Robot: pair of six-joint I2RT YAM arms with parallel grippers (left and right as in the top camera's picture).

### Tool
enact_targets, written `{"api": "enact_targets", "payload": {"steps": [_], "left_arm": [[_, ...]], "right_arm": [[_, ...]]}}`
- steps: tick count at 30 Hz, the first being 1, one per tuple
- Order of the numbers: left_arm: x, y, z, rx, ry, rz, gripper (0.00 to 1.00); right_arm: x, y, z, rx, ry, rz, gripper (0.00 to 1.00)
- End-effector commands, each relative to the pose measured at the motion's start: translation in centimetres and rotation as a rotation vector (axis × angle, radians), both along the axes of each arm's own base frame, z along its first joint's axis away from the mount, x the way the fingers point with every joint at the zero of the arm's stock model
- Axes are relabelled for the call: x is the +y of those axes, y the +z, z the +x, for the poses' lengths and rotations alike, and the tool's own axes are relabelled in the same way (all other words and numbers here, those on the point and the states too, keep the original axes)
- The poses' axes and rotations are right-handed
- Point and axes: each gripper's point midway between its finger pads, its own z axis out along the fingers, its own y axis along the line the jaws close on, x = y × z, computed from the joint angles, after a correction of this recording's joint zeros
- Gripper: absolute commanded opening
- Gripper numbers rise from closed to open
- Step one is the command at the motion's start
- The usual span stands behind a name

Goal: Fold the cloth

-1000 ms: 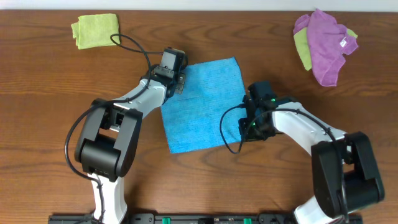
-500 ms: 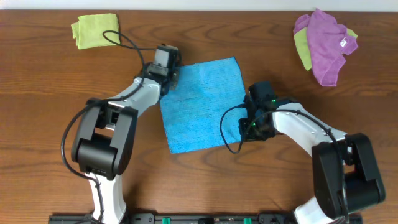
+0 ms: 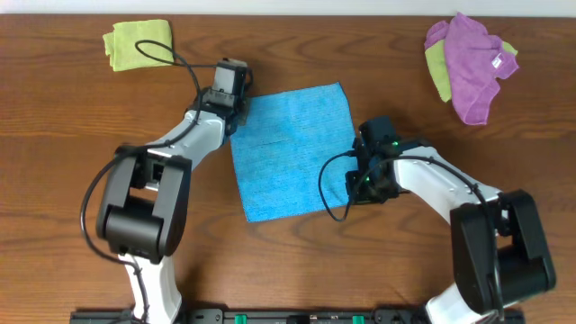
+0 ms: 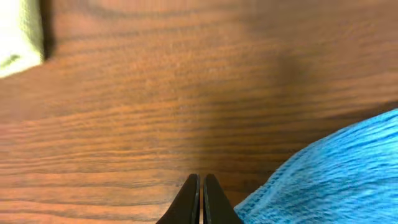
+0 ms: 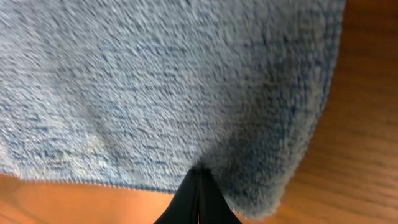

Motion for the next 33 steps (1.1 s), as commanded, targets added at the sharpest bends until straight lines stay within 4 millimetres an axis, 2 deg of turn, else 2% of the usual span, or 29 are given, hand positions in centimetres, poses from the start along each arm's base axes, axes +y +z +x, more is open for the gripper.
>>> {"api": "enact_targets", "payload": {"steps": [1,5,9,10,11,12,13,16,18,20,22,25,27,30,33], "left_arm": [[-0.3,7.6,1.4,-0.157,0.011,-0.001,0.05],[-0.2,11.8,0.0,-0.195,0.008,-0.017,0.06],[0.7,13.1,-3.3,-0.117,0.060,-0.056,0.06],[0.7,12.9,-4.4,-0.080,0.067,-0.077,0.05],[0.5,12.6,-5.7,-0.026,0.067,-0.110,0.06],[0.0,12.2,-6.9,0.026,0.061,-0.148,0.06],[-0.6,11.7,-8.4,0.089,0.051,-0.196,0.06],[-0.8,10.0,-12.6,0.275,0.097,-0.260,0.06],[-0.6,9.2,-14.6,0.359,0.132,-0.266,0.06],[-1.6,8.7,-16.3,0.427,0.103,-0.323,0.06],[-2.6,8.7,-17.4,0.443,0.081,-0.401,0.06],[-2.7,8.7,-19.1,0.411,0.097,-0.472,0.06],[-2.7,8.3,-20.8,0.397,0.099,-0.518,0.06],[-2.5,6.8,-23.6,0.388,0.141,-0.605,0.06],[-3.2,4.9,-25.5,0.381,0.174,-0.736,0.06]], "right_arm": [[0.2,1.0,1.2,-0.006,-0.010,-0.024,0.02],[1.1,4.7,3.8,-0.060,-0.004,-0.004,0.01],[1.9,9.1,6.2,-0.142,0.059,0.016,0.01],[2.0,9.9,6.5,-0.157,0.086,0.017,0.04],[1.9,10.6,6.6,-0.170,0.115,0.010,0.15],[1.6,11.0,6.7,-0.177,0.126,-0.007,0.22],[0.9,11.2,6.6,-0.179,0.122,-0.038,0.27],[-0.8,11.4,6.0,-0.150,0.098,-0.065,0.30],[-1.2,11.9,6.0,-0.150,0.079,-0.018,0.33],[-2.9,12.4,6.4,-0.170,0.022,0.006,0.33],[-4.1,12.6,6.2,-0.186,-0.030,0.080,0.35],[-5.5,12.5,5.9,-0.227,-0.103,0.199,0.40],[-6.2,12.2,5.5,-0.255,-0.148,0.268,0.47],[-6.2,11.4,5.0,-0.265,-0.171,0.323,0.55],[-5.3,9.7,4.2,-0.226,-0.183,0.353,0.59]]}}
